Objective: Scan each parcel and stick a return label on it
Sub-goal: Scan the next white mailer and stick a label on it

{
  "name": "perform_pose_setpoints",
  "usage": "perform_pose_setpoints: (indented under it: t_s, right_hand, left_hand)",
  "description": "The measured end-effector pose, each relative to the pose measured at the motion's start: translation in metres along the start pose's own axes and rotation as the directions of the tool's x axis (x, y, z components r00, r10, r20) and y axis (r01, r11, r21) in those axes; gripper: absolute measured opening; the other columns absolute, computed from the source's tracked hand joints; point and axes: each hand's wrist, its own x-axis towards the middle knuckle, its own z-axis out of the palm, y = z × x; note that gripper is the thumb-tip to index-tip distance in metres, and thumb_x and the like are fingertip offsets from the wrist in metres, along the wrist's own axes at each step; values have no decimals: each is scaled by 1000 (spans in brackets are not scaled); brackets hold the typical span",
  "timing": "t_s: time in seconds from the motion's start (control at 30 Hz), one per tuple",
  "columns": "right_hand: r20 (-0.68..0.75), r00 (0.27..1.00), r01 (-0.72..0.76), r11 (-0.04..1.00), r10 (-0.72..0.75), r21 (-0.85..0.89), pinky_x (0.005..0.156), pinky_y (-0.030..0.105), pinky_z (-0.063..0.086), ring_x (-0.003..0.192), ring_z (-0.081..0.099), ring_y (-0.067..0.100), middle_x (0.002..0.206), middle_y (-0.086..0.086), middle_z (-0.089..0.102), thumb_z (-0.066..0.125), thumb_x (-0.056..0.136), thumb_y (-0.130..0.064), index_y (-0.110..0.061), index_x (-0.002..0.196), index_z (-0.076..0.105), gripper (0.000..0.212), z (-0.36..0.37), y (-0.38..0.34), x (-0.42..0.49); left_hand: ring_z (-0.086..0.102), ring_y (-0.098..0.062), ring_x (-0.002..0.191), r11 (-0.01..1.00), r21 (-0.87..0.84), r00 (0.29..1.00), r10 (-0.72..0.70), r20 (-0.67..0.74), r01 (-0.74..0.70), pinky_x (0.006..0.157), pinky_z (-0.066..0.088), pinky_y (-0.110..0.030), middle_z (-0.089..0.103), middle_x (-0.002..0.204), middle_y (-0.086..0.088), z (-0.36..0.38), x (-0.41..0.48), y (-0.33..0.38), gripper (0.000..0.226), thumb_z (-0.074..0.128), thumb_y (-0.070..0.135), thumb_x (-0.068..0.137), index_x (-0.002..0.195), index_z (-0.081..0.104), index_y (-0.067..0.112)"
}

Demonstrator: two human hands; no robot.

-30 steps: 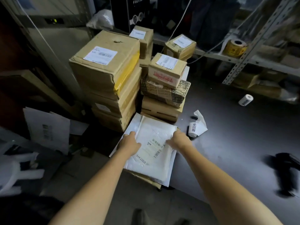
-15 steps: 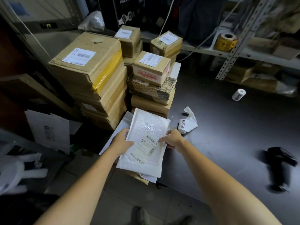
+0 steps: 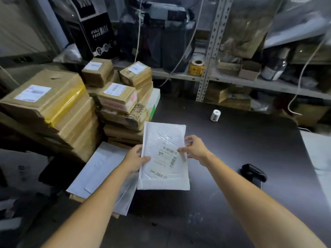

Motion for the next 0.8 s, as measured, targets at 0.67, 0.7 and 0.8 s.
perform_pose_setpoints:
  t_s: [0.67,0.7,0.8]
  right_hand:
    - [-457,887,-170,968,68,-186,74,26,46,92,54,15,128,6,59,70,89,-15,-13,136,48,53,-115,104,41]
    - [-466,881,-186,964,78,-191,72,24,45,91,54,15,129,6,59,70,89,-15,-13,136,48,53,-114,107,46]
    - [-487,866,-227,955,109,-191,69,21,44,90,54,15,129,7,59,70,89,-13,-13,136,48,52,-110,116,59]
  left_hand:
    - [65,-24,102,955,296,967,-81,240,7,88,56,-47,66,111,-3,170,107,13,59,65,3,88,139,45,27]
    - [65,-24,101,955,295,968,-82,238,8,88,56,-47,66,111,-4,171,113,10,59,65,2,88,138,46,26]
    - [65,-25,102,955,297,967,-75,243,-1,89,56,-47,66,114,-6,175,130,3,55,65,0,87,135,50,21]
